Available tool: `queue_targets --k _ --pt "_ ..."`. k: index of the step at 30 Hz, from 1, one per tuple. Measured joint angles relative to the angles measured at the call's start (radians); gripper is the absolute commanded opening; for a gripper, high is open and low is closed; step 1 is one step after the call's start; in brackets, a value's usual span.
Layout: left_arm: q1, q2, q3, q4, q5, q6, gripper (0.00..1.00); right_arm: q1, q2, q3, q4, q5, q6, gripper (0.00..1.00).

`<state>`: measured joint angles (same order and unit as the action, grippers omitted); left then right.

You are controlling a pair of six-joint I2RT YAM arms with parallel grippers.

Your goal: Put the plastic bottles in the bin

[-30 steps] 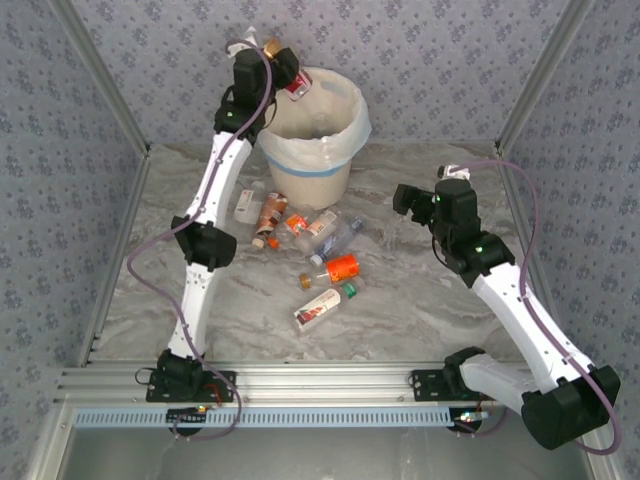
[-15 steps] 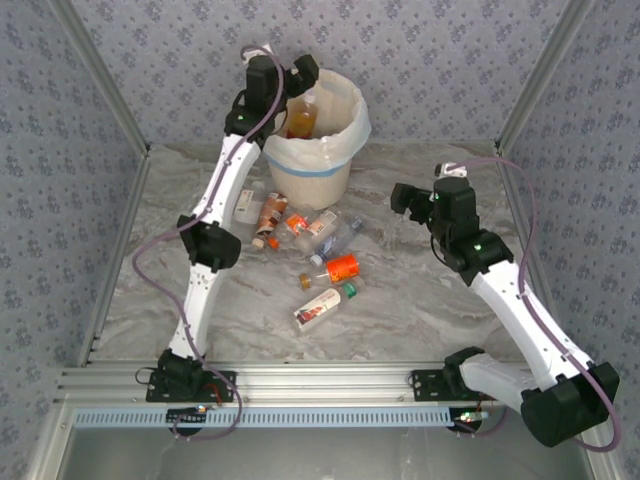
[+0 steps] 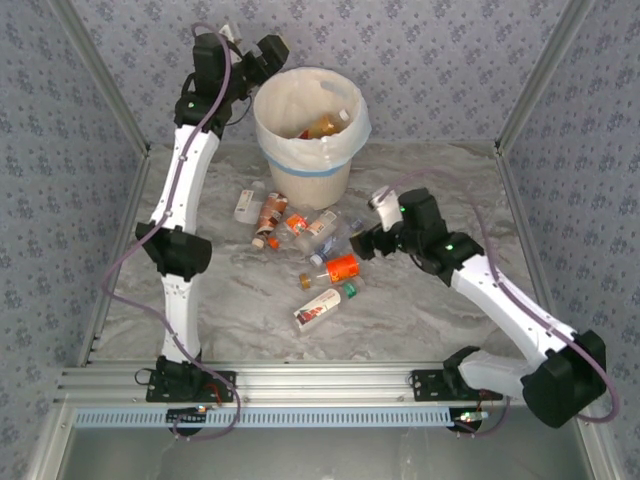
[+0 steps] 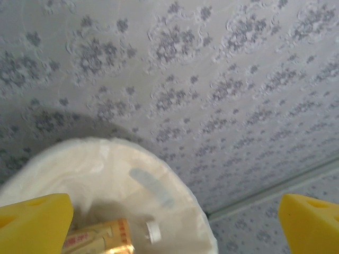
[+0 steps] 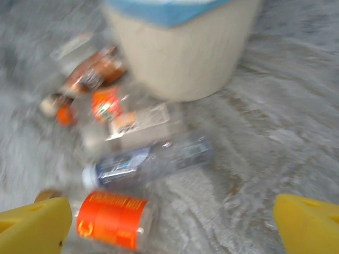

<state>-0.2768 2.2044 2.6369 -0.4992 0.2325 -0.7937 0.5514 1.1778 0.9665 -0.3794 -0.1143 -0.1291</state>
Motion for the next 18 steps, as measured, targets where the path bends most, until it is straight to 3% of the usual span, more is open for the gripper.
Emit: queue_targets --k 10,15,18 --pt "0.0 -0.117 -0.141 -0.053 0.092 -0.029 1.0 0.169 0.234 0.087 -0.175 -0.192 -0.353 1.0" --pt "0.0 -0.159 -0.147 -0.113 0.1 0.037 0.99 0.253 0.313 0.153 -0.24 -0.217 -0.515 1.0" --pt "0.0 -0.228 -0.255 -0.093 0.1 0.061 0.99 0.298 0.37 0.184 -0.266 -0.215 -0.602 0.99"
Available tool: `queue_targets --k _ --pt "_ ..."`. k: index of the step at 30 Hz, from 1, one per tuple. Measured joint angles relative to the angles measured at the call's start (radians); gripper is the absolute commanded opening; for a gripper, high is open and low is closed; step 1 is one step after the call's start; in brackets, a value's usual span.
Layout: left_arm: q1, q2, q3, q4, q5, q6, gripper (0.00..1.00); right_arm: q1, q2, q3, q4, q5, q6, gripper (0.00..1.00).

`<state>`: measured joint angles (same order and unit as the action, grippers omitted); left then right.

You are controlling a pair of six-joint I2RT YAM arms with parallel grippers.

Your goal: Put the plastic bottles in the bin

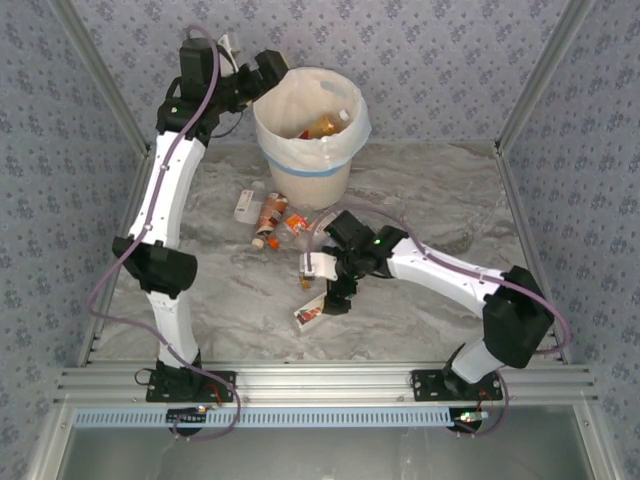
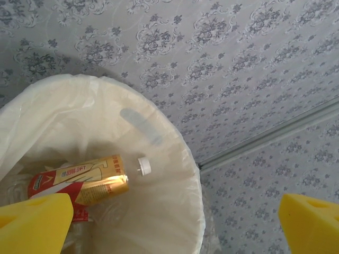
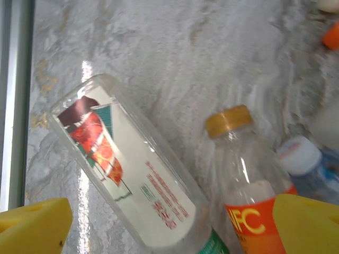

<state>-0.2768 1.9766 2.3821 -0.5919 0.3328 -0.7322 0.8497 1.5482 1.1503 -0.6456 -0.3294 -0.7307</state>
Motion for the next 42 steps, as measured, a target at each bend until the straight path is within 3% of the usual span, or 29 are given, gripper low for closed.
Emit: queue_targets --k 7,14,22,27,31,37,42 --pt "0.0 -0.232 -0.485 0.22 -0.045 0.009 1.0 0.073 0.123 0.068 -0.037 0.037 -0.142 0.96" --pt "0.016 -0.395 -0.756 0.335 -0.121 0.014 0.99 0.121 0.201 0.12 -0.071 0.087 -0.206 0.93" --pt "0.073 -0.684 -1.088 0.371 -0.27 -0.003 1.0 0.162 0.254 0.124 -0.092 0.174 -0.23 0.89" --pt "0.134 -0.794 -1.233 0.349 -0.339 -0.013 0.99 0.164 0.282 0.124 -0.1 0.222 -0.232 0.87" --pt "0.173 -0.86 -1.325 0.32 -0.368 -0.008 0.99 0.164 0.294 0.116 -0.082 0.238 -0.235 0.78" --pt "0.2 -0.923 -1.396 0.303 -0.383 0.014 1.0 0.164 0.326 0.078 -0.026 0.242 -0.236 0.74" --pt "0.212 -0.935 -1.423 0.305 -0.387 0.018 0.99 0.164 0.327 0.063 0.003 0.259 -0.241 0.62"
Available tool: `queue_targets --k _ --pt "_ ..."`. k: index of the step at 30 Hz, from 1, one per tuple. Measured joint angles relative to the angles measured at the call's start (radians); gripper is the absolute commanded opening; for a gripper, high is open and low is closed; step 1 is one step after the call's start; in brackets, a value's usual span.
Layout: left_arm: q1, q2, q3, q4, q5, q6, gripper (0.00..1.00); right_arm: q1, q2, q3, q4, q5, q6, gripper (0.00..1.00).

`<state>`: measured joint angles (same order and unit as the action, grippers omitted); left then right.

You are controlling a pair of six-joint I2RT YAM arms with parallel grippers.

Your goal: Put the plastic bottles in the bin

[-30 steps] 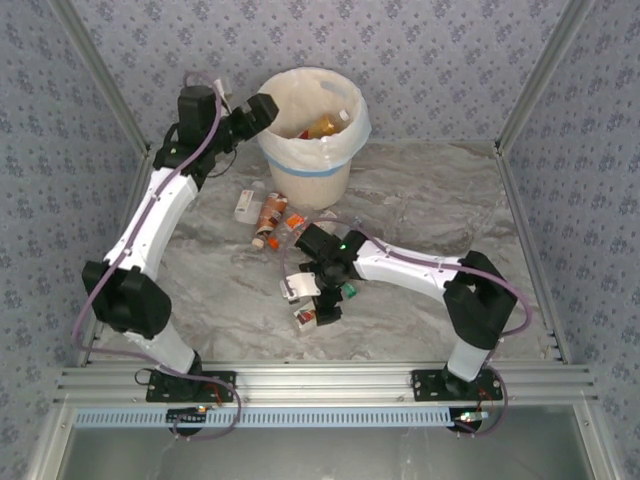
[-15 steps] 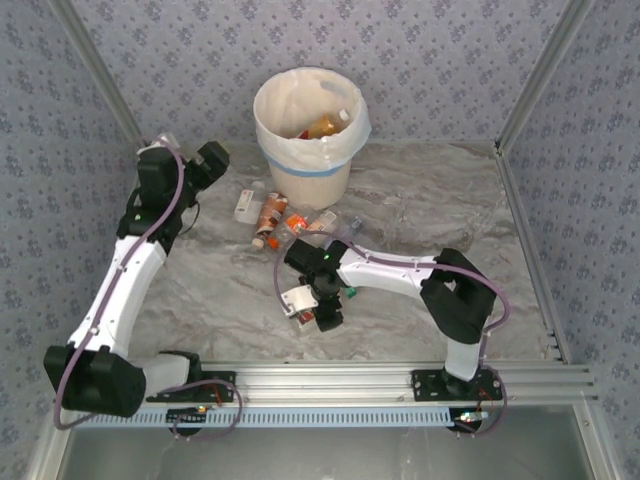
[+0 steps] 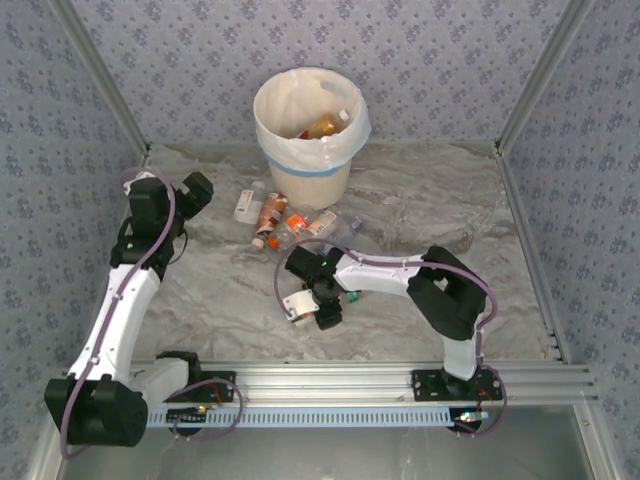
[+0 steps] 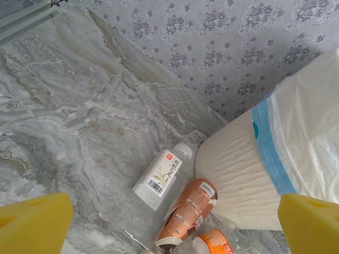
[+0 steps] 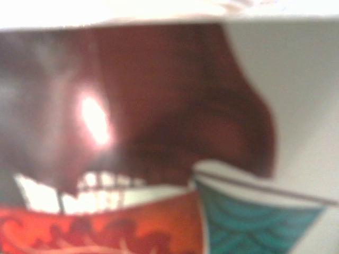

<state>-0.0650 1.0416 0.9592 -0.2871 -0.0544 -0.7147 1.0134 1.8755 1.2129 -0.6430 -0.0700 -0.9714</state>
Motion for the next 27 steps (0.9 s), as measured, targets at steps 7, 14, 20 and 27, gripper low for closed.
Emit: queue_targets --k 7,14,20,27 --pt "0.004 0.009 -0.009 0.004 0.016 0.0 0.99 -0.006 -0.054 0.002 0.015 -0.043 0.013 0.54" --pt "0.006 0.043 -0.009 0.011 0.071 0.011 0.99 -0.05 -0.156 0.043 -0.008 -0.137 0.048 0.49" --pt "0.019 0.077 -0.008 0.052 0.148 0.011 1.0 -0.145 -0.248 0.114 -0.005 -0.247 0.131 0.44" --pt "0.02 0.138 -0.005 0.055 0.171 0.007 0.99 -0.307 -0.312 0.158 0.055 -0.352 0.329 0.43"
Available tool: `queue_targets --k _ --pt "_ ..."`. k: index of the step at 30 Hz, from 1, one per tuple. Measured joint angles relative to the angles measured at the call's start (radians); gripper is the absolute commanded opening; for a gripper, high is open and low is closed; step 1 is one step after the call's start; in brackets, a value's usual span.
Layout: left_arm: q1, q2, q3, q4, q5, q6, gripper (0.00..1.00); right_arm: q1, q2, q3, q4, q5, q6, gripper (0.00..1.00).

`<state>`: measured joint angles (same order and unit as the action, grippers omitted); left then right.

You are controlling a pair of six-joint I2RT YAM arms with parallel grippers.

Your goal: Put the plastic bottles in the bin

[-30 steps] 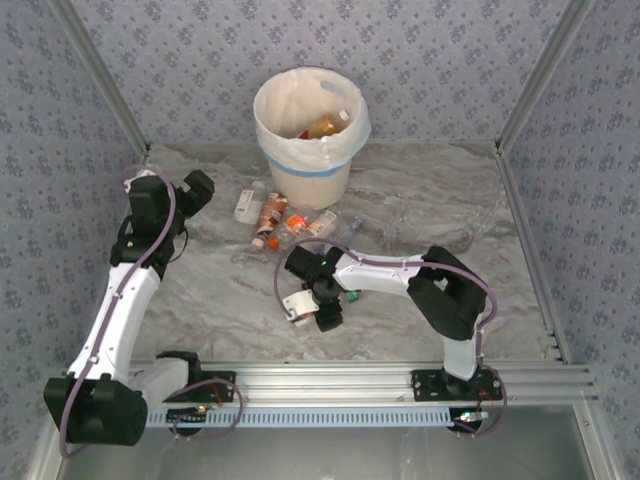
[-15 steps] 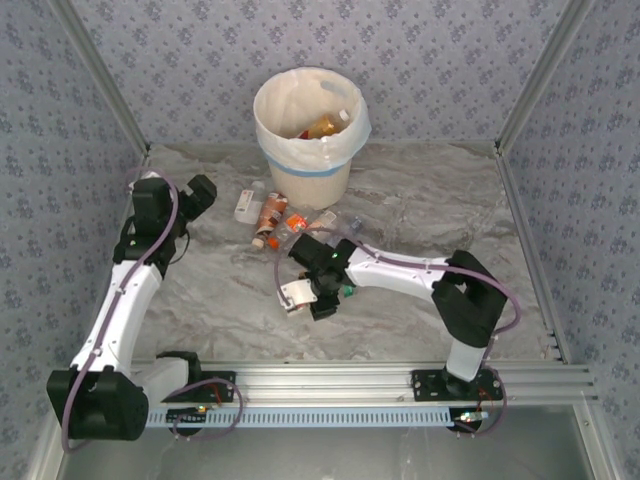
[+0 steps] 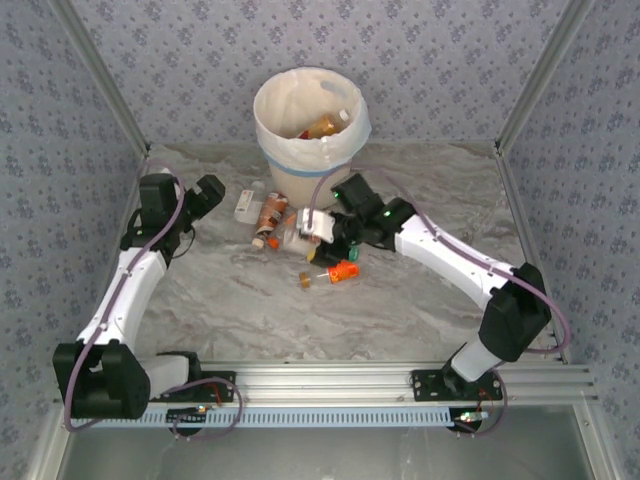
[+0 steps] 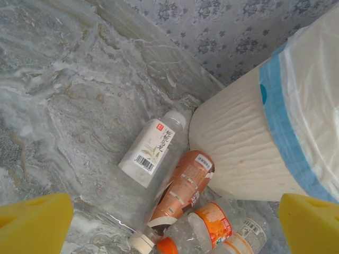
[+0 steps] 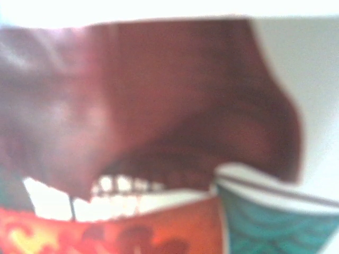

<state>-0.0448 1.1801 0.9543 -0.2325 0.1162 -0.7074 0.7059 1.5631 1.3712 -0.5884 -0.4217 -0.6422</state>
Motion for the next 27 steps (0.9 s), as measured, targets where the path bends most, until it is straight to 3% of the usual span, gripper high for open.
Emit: queue_targets --k 8,21,27 --pt "0.0 0.004 0.003 -0.004 0.026 -0.002 1.0 -0.195 -0.032 0.038 0.121 -0.047 0.283 0.45" --pt "0.0 -0.036 0.029 -0.064 0.025 -0.079 1.0 -0.274 -0.033 0.275 0.271 -0.038 0.63 0.5" --pt "0.0 -0.102 0.029 -0.085 -0.001 -0.067 0.99 -0.274 0.054 0.444 0.377 0.0 0.764 0.51"
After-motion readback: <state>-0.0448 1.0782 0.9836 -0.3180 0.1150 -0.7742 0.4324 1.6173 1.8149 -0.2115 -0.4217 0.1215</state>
